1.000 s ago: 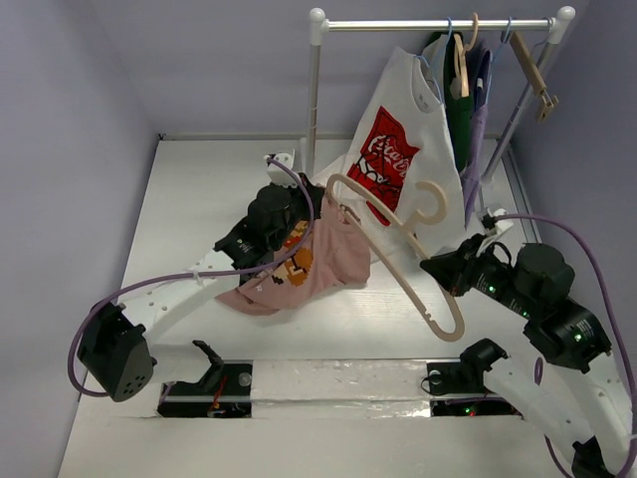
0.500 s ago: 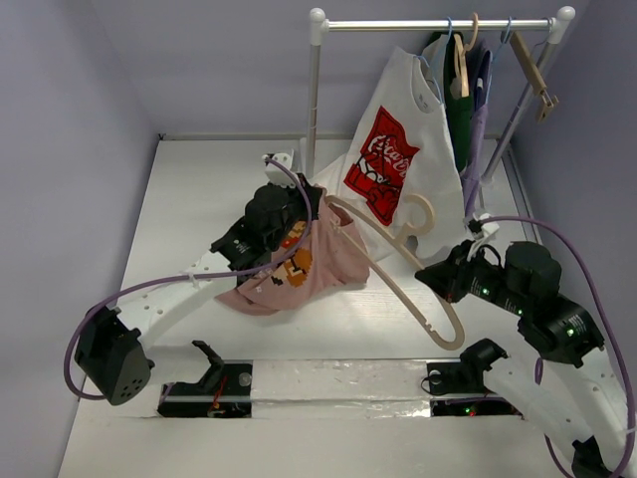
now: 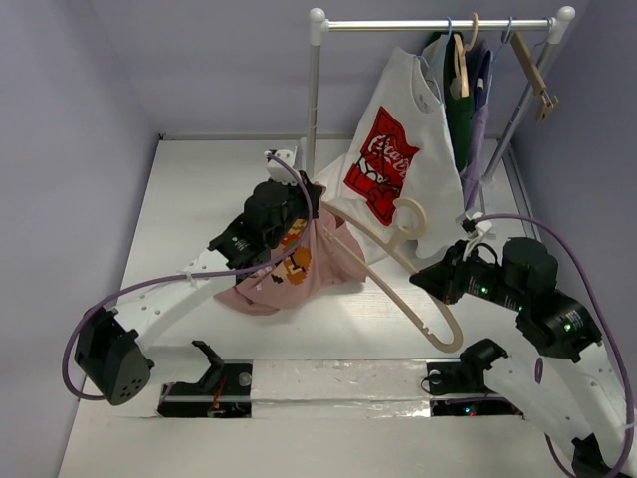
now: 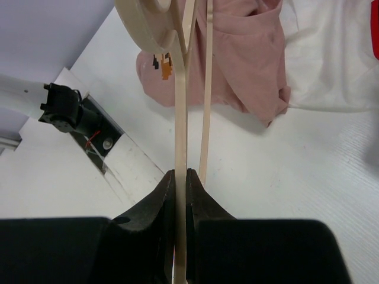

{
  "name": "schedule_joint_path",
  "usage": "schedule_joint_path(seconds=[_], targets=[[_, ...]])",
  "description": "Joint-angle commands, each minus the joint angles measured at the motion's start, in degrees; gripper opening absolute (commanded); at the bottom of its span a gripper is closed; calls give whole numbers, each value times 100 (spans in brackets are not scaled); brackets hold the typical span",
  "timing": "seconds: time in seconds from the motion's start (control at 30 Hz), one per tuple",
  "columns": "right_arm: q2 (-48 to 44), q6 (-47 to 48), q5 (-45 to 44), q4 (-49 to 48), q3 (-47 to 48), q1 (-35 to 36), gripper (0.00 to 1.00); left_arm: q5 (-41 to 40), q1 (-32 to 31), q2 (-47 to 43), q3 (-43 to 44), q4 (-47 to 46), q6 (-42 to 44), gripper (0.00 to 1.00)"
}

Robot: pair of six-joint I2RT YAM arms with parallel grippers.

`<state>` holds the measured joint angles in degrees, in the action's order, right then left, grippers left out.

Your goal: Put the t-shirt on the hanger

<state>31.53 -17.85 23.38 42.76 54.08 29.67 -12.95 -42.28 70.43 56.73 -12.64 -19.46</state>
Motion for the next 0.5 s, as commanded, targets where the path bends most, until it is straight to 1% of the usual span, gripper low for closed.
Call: schedule_joint_path(seconds=[0.0, 0.1, 0.23, 0.33, 0.47], targets=[[108, -52, 466, -470, 190, -14, 0, 100, -51, -258, 269, -256, 162, 0], [73, 0, 396, -340, 417, -14, 0, -207, -52, -276, 216, -142, 267, 0], [46, -61, 597, -338, 410, -14, 0, -252, -52, -267, 259, -151, 312, 0], [73, -158, 633, -602, 104, -14, 0, -129, -52, -284, 330, -142, 320, 0], [345, -219, 773, -1172, -239, -14, 0, 29, -271, -469, 295, -194, 355, 0]])
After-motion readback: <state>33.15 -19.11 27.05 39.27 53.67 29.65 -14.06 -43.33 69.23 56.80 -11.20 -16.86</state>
